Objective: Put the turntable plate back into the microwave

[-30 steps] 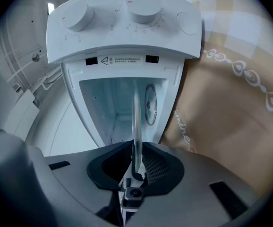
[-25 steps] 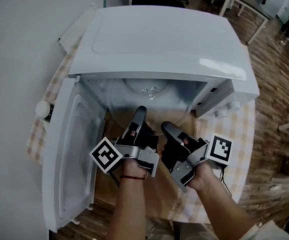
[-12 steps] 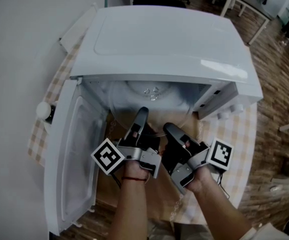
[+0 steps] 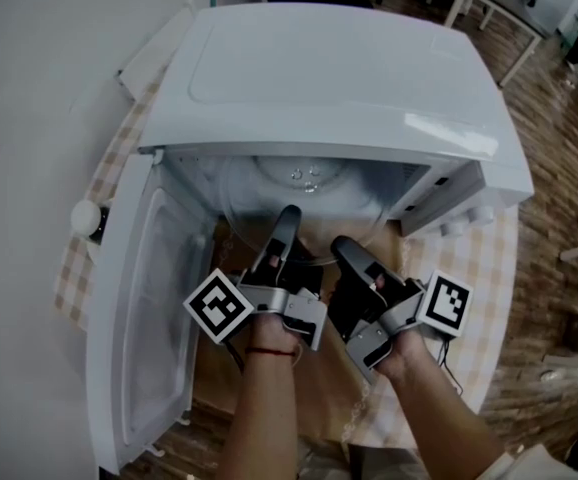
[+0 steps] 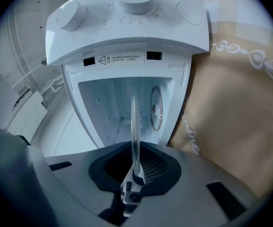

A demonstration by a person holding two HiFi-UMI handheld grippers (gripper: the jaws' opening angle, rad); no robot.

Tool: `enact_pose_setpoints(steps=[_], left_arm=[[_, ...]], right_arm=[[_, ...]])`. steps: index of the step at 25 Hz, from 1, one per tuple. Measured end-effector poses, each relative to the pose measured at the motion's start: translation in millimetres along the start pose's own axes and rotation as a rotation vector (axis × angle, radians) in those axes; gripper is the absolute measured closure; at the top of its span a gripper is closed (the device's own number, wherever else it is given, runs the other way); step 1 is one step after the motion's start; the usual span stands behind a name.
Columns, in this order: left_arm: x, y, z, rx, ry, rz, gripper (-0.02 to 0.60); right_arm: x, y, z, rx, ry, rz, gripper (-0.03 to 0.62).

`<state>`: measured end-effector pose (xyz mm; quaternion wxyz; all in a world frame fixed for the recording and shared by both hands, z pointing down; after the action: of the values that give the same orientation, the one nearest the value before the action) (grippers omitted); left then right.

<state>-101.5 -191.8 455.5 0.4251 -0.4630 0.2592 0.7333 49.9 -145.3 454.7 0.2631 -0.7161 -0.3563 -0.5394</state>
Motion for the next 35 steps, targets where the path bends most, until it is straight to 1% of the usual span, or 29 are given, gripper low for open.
enact_pose_setpoints(steps=[4, 6, 13, 16, 18, 20, 23, 27, 31, 35], left_arm=[[1.2, 0.4, -1.7, -0.021, 0.006, -0.018, 0.541], [3.4, 0.2, -2.8, -0.028, 0.000, -0.017, 0.527], [7.1, -1.6, -1.0, -0.039, 0.005, -0.023, 0.508], [10.8, -7.8, -3.5, -0.077, -0.004, -0.029, 0.486], [12.5, -12.5, -5.2, -0.103, -0.003, -0.041, 0.491], [11.7, -12.3, -6.4, -0.103, 0.001, -0.047, 0.505], [8.0, -7.3, -9.5, -0.098, 0.006, -0.049, 0.505], [2.8, -0.8, -14.8, -0.113, 0.019, -0.058, 0.497], [0.3, 3.7, -22.1, -0.143, 0.025, -0.069, 0.491], [-1.4, 8.4, -26.7, -0.177, 0.038, -0.100, 0.492]], right_arm=[[1.5, 0.3, -0.2, 0.006, 0.018, -0.013, 0.537], [0.7, 1.3, 0.1, 0.007, 0.029, -0.015, 0.536], [-1.8, 6.3, 0.6, 0.025, 0.046, 0.008, 0.531], [-3.0, 8.9, -0.1, 0.052, 0.062, 0.020, 0.530], [-4.1, 11.6, -3.7, 0.062, 0.075, 0.020, 0.526], [-6.0, 14.4, -10.3, 0.062, 0.082, 0.019, 0.525], [-9.7, 19.8, -19.7, 0.068, 0.085, 0.034, 0.524], [-13.0, 26.3, -32.2, 0.083, 0.089, 0.036, 0.517], [-13.1, 29.4, -38.4, 0.100, 0.109, 0.019, 0.515], [-10.9, 31.2, -44.2, 0.119, 0.128, 0.006, 0.516]])
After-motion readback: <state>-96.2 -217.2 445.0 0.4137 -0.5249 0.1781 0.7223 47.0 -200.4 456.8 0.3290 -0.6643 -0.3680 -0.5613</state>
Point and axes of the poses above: the fingertips, and each gripper's own axes: z backward along the fingers, x to its right, y out of its top, the point moved 7 cm from there along z, backward along the fingers, and after that the axes turned 15 degrees about -y, right-handed, at the moved point
